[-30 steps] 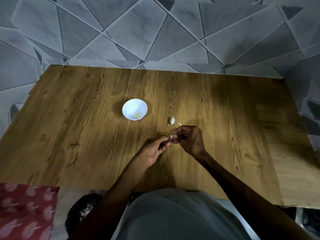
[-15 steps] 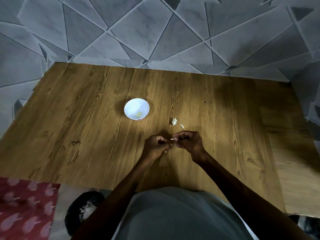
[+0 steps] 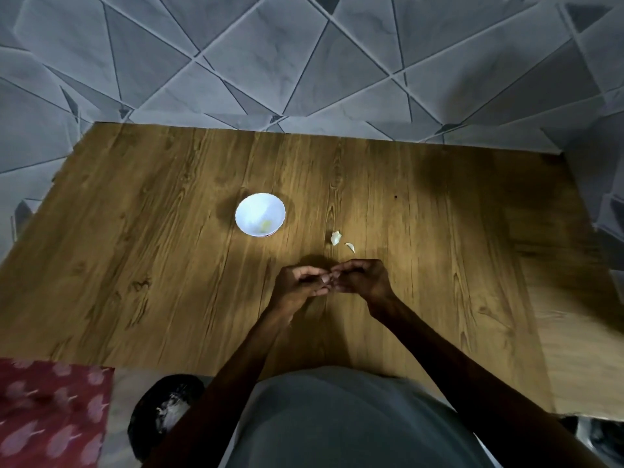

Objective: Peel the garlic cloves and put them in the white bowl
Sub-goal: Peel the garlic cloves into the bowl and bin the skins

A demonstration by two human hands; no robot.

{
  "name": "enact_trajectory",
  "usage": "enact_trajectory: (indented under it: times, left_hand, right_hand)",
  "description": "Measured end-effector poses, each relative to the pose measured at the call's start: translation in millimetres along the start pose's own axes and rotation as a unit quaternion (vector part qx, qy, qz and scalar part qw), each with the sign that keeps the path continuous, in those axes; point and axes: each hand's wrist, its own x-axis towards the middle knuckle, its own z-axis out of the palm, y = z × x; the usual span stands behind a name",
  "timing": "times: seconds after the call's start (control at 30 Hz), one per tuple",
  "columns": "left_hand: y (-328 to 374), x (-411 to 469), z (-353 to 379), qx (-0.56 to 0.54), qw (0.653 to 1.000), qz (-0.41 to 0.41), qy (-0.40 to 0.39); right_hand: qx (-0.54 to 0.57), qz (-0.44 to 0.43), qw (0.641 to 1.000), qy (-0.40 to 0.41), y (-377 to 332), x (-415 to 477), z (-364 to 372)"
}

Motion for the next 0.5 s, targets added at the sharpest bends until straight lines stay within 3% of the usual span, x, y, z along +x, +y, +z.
enact_trajectory:
  times: [0.2,0.33,0.5]
  left_hand:
    - [1,6,0,0.031,0.998,0.049,-0.015]
    - [2,7,0,0.044,0.998,0.038,0.002]
    - [-2,11,0,0.218,0.974,0.051,0.018]
  right_hand:
    - [0.071,0.081,0.993,-0.039,-8,5,-10]
    - [0.085,0.108,0.988,-0.068,-9,7,-14]
    - [0.072,0.115,0.989,-0.050,-3,8,-10]
